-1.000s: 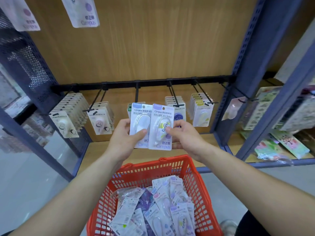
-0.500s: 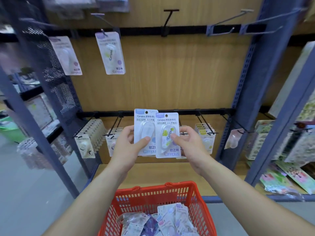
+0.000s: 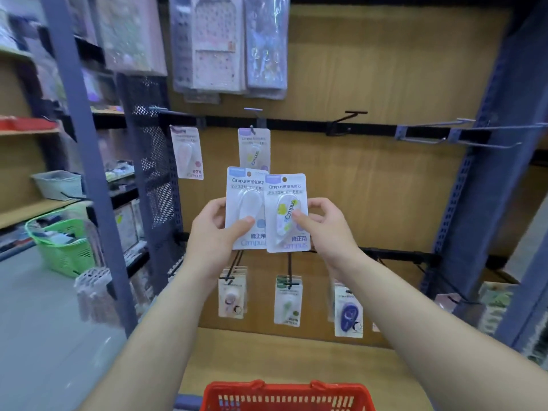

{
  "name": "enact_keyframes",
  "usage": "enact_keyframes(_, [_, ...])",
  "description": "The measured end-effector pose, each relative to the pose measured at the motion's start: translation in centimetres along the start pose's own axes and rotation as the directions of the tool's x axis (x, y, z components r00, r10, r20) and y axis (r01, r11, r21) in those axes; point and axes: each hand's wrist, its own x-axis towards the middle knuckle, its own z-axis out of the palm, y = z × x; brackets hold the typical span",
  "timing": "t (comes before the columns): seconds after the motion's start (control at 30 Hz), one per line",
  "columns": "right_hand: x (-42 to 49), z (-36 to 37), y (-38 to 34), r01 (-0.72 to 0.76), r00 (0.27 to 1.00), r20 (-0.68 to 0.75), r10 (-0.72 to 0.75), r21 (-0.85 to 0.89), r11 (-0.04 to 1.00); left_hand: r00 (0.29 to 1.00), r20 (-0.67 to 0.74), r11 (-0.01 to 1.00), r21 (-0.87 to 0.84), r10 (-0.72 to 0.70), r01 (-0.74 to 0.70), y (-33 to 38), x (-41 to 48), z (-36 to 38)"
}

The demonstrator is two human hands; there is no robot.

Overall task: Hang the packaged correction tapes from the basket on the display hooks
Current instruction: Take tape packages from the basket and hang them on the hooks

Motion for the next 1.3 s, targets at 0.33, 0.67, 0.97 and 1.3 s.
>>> enact_keyframes(0.33, [10.1,4.9,-2.6,0.126,0.99,-0.056,-0.132,-0.098,0.987,0.993,-0.12,0.998,-0.068,0.01,-0.018,-1.6,3.1,-4.5])
enact_keyframes(0.67, [13.2,8.1,-3.5,0.146,0.981,-0.118,-0.153,-0.062,0.987,0.993,-0.121,0.997,-0.069,0.012,-0.02,-1.9,4.3,-6.3])
enact_keyframes(0.97, [12.5,8.9,-2.3,0.153,0.97,-0.187,-0.157,-0.034,0.988,0.992,-0.129,0.998,-0.069,0.004,-0.013,-2.4,4.5,-7.4])
enact_keyframes(1.3, [12.4,9.1,-1.5,0.222,0.961,-0.141,-0.239,-0.123,0.967,0.991,-0.132,0.999,-0.031,0.008,-0.012,-2.7,4.6,-8.1])
